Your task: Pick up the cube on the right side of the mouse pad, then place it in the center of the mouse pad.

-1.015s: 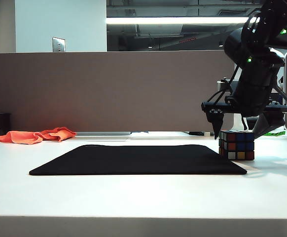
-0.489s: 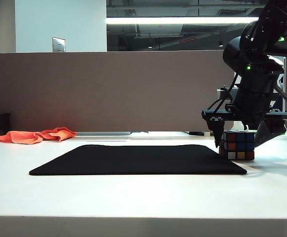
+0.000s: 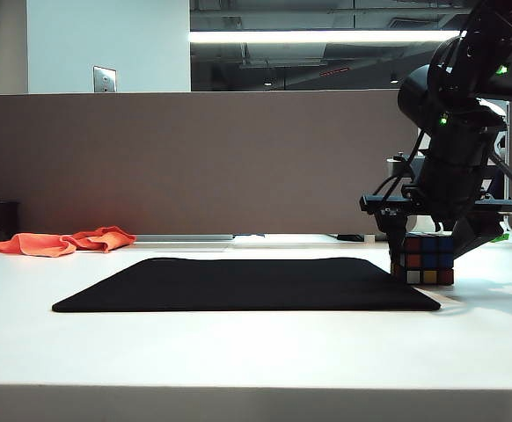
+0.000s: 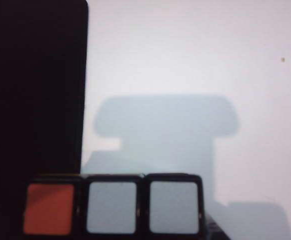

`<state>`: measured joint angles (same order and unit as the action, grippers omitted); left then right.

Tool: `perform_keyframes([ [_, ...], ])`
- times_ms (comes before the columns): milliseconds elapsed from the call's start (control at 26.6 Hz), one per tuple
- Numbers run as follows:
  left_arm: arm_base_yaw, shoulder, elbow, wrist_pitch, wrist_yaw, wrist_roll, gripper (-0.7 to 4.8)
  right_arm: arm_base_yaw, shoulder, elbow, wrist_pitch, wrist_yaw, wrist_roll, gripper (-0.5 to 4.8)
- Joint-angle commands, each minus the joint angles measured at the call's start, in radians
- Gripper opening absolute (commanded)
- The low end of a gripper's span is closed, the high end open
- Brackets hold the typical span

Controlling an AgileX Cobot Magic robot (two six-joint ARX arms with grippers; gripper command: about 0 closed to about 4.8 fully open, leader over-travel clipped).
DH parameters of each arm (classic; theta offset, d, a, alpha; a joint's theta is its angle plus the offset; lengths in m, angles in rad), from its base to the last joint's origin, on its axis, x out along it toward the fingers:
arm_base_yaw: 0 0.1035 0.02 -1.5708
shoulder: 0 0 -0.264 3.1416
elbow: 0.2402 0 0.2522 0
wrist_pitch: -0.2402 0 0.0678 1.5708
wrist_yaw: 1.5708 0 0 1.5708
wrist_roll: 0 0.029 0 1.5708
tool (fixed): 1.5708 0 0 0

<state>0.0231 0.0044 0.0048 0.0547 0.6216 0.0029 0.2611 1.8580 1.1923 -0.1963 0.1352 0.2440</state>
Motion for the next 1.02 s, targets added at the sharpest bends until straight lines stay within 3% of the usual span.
perform_keyframes([
  [38,-0.002,0.001,0.003,0.006,0.003,-0.003,-0.06,-0.001,-0.005,0.003,0.013,0.005,0.003,3.08],
  [338,-0.002,0.001,0.003,0.006,0.003,-0.003,-0.06,-0.001,-0.006,0.009,0.04,0.005,-0.008,3.08],
  [677,-0.002,0.001,0.003,0.006,0.003,-0.003,-0.06,0.008,-0.009,0.127,-0.015,-0.01,-0.008,3.08],
  [1015,-0.002,0.001,0.003,0.007,-0.001,-0.003,-0.06,0.122,-0.007,0.163,0.022,-0.005,-0.007,3.1],
])
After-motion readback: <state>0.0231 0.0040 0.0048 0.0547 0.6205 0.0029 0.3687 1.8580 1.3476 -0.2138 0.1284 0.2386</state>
